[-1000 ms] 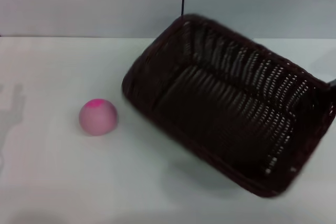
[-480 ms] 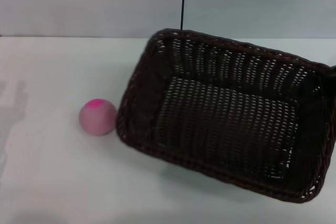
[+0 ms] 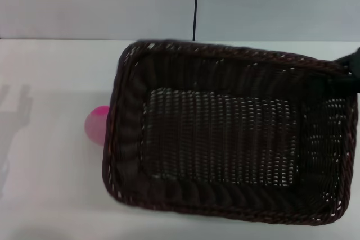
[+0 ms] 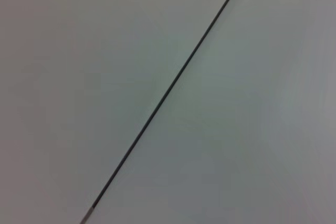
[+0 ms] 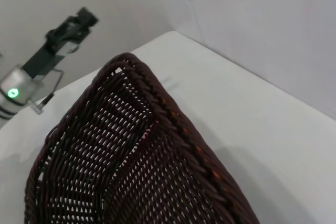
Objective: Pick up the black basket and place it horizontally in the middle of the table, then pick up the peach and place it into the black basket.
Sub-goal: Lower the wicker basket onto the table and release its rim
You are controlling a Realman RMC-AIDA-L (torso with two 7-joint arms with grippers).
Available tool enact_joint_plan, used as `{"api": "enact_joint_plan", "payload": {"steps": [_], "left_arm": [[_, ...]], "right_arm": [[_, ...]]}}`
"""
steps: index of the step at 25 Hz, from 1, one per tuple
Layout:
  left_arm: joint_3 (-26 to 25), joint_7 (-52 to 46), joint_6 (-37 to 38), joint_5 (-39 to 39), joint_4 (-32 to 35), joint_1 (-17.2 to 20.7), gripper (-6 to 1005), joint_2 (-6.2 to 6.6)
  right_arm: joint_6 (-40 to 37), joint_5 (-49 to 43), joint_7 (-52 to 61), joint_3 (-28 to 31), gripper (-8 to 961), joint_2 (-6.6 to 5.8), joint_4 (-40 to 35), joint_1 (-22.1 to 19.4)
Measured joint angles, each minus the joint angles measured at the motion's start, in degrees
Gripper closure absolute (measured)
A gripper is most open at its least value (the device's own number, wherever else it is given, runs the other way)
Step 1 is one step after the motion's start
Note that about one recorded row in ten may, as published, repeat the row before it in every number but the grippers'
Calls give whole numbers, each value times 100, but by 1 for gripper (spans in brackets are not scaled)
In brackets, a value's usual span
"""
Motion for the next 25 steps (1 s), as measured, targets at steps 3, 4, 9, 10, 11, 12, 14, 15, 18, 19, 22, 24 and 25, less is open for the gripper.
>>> {"api": "enact_joint_plan", "payload": {"steps": [3, 4, 9, 10, 11, 12, 14, 15, 18, 19, 22, 24, 25], "left_arm": [[58, 0, -25, 4, -10, -23, 493, 0], [58, 0, -25, 4, -10, -23, 493, 0], [158, 0, -25, 7, -72, -26, 494, 0], [173, 0, -24, 7, -76, -26, 494, 0], [180, 0, -24, 7, -87, -24, 494, -1], [180, 0, -24, 7, -87, -24, 494, -1], [188, 0, -23, 6, -137, -11, 494, -3], [190, 0, -23, 7, -166, 1, 494, -4], [207, 0, -21, 6, -203, 26, 493, -4], [207, 0, -21, 6, -203, 26, 493, -4], [257, 0, 0, 6, -212, 27, 494, -3], [278, -2, 12, 6, -217, 29, 495, -4], [288, -4, 12, 6, -225, 29, 496, -6]], "right_arm": [[198, -40, -510, -9, 772, -51, 310, 204], [198, -40, -510, -9, 772, -51, 310, 204], [685, -42, -953, -13, 772, -60, 381, 307], [751, -42, -983, -17, 772, -60, 383, 314], [827, -42, -1020, -21, 772, -60, 386, 319], [827, -42, -1020, -21, 773, -60, 386, 319], [938, -42, -1123, -26, 773, -59, 430, 326], [967, -43, -1175, -27, 773, -59, 473, 335], [1119, -122, -1337, -28, 773, -86, 684, 401], [1119, -122, -1337, -28, 773, -86, 684, 401], [1211, -174, -1441, -27, 773, -95, 786, 418], [1253, -184, -1526, -27, 773, -95, 825, 427], [1263, -184, -1569, -27, 773, -94, 827, 427]]}}
